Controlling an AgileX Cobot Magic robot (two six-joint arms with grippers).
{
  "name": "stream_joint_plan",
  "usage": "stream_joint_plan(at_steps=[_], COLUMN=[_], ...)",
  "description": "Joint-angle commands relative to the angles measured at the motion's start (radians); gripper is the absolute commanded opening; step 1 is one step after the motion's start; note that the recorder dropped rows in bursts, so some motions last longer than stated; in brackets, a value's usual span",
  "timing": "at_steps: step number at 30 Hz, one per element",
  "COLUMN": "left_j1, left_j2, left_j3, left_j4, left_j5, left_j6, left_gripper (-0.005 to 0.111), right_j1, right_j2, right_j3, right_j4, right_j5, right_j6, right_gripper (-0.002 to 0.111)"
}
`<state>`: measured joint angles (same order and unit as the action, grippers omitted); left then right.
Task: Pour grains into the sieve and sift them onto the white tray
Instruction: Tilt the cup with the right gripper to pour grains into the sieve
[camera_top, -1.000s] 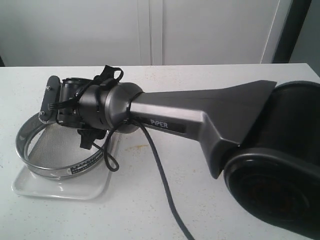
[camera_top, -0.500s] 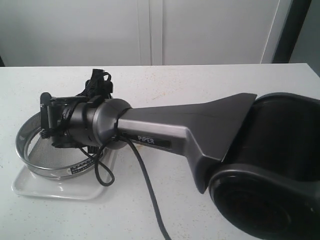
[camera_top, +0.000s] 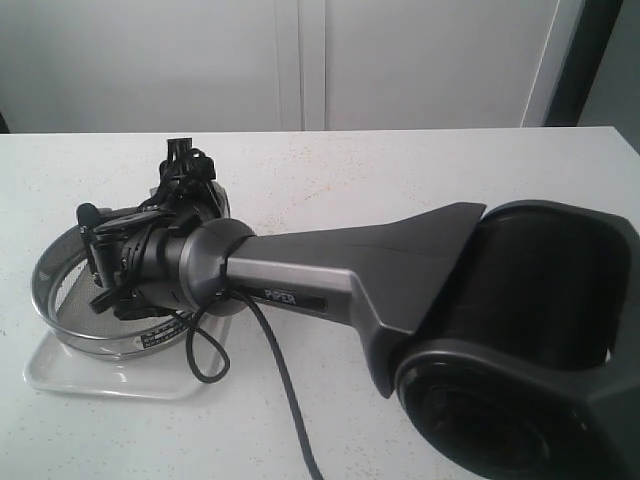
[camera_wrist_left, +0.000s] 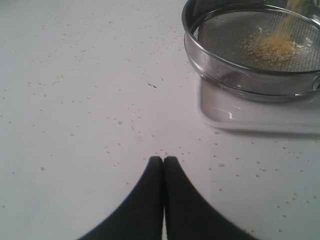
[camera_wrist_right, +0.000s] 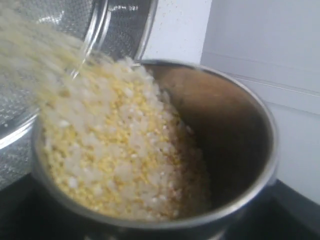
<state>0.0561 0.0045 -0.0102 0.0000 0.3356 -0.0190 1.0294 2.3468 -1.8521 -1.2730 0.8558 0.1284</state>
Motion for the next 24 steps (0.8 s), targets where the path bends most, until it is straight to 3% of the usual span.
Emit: stream_joint_plan(at_steps=[1, 24], left_j1=[0.002, 0.002], left_j2=[-0.005, -0.005], left_j3=[0.01, 0.01], left_j4=[-0.006, -0.006], left_j5=[0.013, 0.013], left_j6=[-0.002, -0.002], left_gripper=[0.0, 0.0], right_j1=[0.001, 0.001], right_j2=[-0.008, 0.0], right_j3=[-0.013, -0.011], right_j4=[-0.093, -0.193], right_j5=[0.016, -0.076], right_j6=[0.006, -0.024], right_gripper=[0.0, 0.0])
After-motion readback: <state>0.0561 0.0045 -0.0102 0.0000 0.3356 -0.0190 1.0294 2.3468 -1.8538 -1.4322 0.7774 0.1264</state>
